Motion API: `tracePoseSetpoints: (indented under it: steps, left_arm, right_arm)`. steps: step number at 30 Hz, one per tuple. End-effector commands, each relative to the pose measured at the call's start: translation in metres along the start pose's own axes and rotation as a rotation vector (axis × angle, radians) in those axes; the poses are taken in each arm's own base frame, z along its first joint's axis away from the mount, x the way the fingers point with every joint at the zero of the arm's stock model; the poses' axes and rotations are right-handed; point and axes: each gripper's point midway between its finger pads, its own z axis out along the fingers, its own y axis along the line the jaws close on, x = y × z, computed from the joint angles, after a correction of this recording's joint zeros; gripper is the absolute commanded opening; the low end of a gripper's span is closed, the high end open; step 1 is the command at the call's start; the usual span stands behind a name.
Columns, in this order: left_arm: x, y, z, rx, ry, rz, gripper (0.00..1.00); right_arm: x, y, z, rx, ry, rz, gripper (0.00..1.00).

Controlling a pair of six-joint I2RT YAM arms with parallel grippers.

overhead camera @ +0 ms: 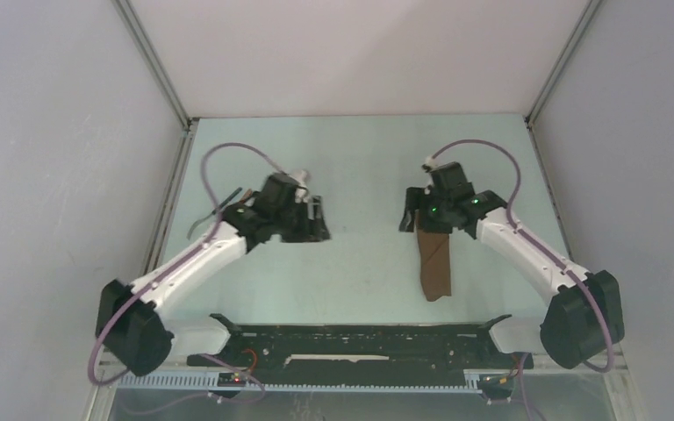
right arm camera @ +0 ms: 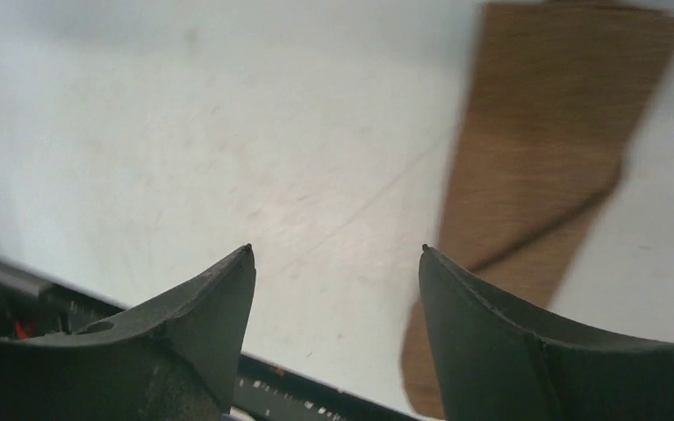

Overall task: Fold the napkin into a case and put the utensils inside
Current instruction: Rotate the smaller rectangle-folded napkin at the center of the board, then pick up the fork from the corner of the board.

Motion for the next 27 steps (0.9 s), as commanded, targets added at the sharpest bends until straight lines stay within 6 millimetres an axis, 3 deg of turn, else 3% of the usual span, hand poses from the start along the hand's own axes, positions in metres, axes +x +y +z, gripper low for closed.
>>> tracePoseSetpoints:
  steps: [1, 5, 9, 14, 19, 27]
  left_arm:
    - [-0.015, 0.124, -0.047, -0.429, -0.013, 0.04, 0.7]
    - [-0.044, 0.206, -0.072, -0.611, -0.135, -0.376, 0.64]
    - [-0.072, 0.263, -0.089, -0.677, -0.302, -0.834, 0.56]
    - [-0.097, 0.292, -0.096, -0.782, -0.533, -1.313, 0.57]
    - [-0.1, 0.316, -0.09, -0.881, -0.6, -1.671, 0.59]
    - [-0.1, 0.37, -0.095, -0.924, -0.752, -1.926, 0.6]
  right_arm:
    - [0.019, 0.059, -0.002, -0.144, 0.017, -0.13, 0.76]
    - [0.057, 0.095, -0.001, -0.227, 0.087, -0.23, 0.76]
    - [0.078, 0.105, -0.005, -0.255, 0.124, -0.279, 0.76]
    - [0.086, 0.097, -0.006, -0.256, 0.127, -0.276, 0.77]
    - [0.086, 0.087, -0.004, -0.248, 0.135, -0.254, 0.77]
    - [0.079, 0.064, 0.003, -0.223, 0.137, -0.203, 0.77]
